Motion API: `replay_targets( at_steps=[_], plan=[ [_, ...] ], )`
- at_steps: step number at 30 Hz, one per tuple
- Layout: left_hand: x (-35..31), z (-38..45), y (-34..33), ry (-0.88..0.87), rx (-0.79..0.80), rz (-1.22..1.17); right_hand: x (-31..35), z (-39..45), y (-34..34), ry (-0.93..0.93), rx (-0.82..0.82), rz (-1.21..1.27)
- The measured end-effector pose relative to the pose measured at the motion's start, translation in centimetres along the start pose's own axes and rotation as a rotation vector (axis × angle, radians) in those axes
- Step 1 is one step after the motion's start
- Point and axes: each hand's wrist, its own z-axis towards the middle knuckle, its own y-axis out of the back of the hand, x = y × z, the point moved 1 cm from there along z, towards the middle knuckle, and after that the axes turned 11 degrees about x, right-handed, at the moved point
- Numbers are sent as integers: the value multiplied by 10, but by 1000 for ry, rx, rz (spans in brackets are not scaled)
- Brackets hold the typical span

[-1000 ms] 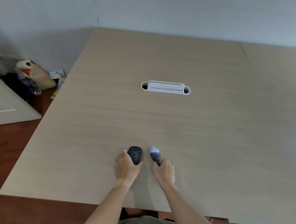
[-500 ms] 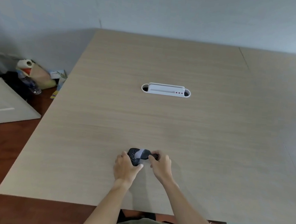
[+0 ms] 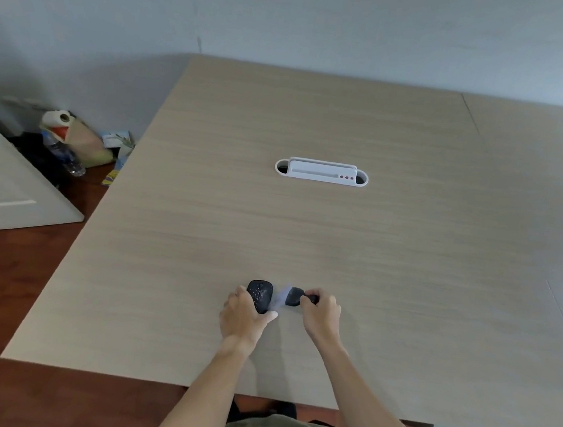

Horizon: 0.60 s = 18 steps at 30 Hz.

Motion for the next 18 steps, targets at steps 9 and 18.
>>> replay_targets(
  at_steps=[9,18],
  plan=[
    [-2,-2,3,15,22,11,17,-2,-18,64,129,-102],
    [-1,-3,4,-9,27,17,25,-1,-16,97,40,-138]
  ],
)
